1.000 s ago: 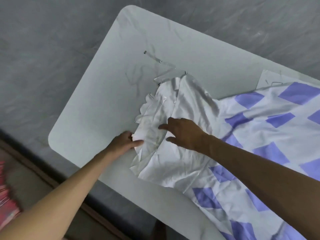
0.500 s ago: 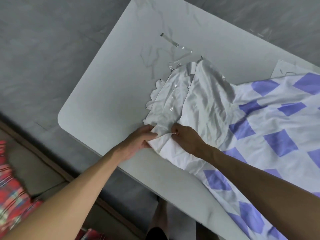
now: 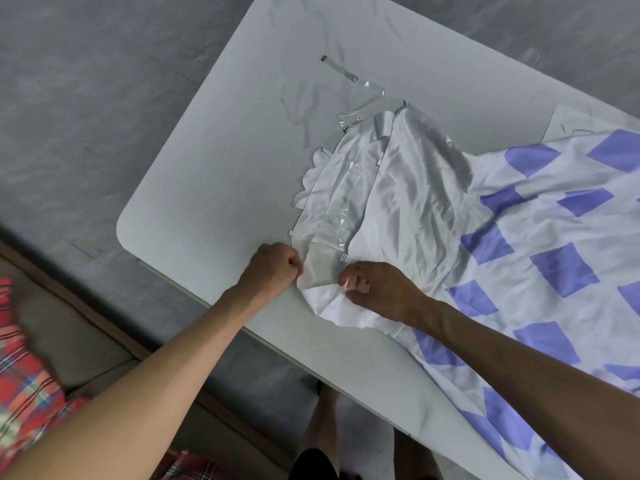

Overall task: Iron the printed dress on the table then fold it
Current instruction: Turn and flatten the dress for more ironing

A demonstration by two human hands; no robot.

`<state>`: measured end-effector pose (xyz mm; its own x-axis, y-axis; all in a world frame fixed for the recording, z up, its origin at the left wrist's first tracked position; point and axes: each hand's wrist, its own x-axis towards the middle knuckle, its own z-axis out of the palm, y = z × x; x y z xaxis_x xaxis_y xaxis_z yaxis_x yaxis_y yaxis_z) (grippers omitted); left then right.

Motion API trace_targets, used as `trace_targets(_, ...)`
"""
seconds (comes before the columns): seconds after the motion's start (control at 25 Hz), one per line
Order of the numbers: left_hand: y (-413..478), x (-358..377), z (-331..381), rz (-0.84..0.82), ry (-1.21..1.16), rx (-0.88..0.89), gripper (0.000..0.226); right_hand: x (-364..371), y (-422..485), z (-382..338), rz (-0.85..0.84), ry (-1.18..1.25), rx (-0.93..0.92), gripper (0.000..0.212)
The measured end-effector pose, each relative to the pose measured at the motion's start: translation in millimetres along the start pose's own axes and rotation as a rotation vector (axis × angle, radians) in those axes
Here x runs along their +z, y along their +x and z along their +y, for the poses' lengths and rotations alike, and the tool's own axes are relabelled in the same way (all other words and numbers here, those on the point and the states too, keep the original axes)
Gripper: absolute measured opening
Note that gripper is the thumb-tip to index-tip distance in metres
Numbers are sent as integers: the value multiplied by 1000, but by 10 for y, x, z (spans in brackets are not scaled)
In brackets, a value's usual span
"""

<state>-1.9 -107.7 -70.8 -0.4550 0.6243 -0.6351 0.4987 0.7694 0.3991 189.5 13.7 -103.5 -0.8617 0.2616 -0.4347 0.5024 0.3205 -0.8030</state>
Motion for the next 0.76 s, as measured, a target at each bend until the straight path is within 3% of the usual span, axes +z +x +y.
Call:
trace_targets(0.08, 17, 34, 7, 116, 87, -5, 20, -5, 30, -17, 79, 8, 22, 26)
trace_targets(0.2, 205, 184, 303, 59, -228, -79, 12, -63, 15, 110, 283, -130, 113, 28)
trace_targets(0.36, 522, 450, 610, 91, -475, -257, 33, -57, -84, 387, 168, -465, -37, 49)
trace_targets(0.48, 591, 498, 732, 296, -106, -229, 18, -64, -43, 409, 184, -457, -27, 47)
trace_targets(0.56, 632, 501, 800, 394, -44, -157, 22, -106, -1, 393, 250, -421, 9, 40)
trace_targets(0.76, 819, 555, 796, 367, 56, -129, 22, -229, 34, 417, 228, -490, 43, 54)
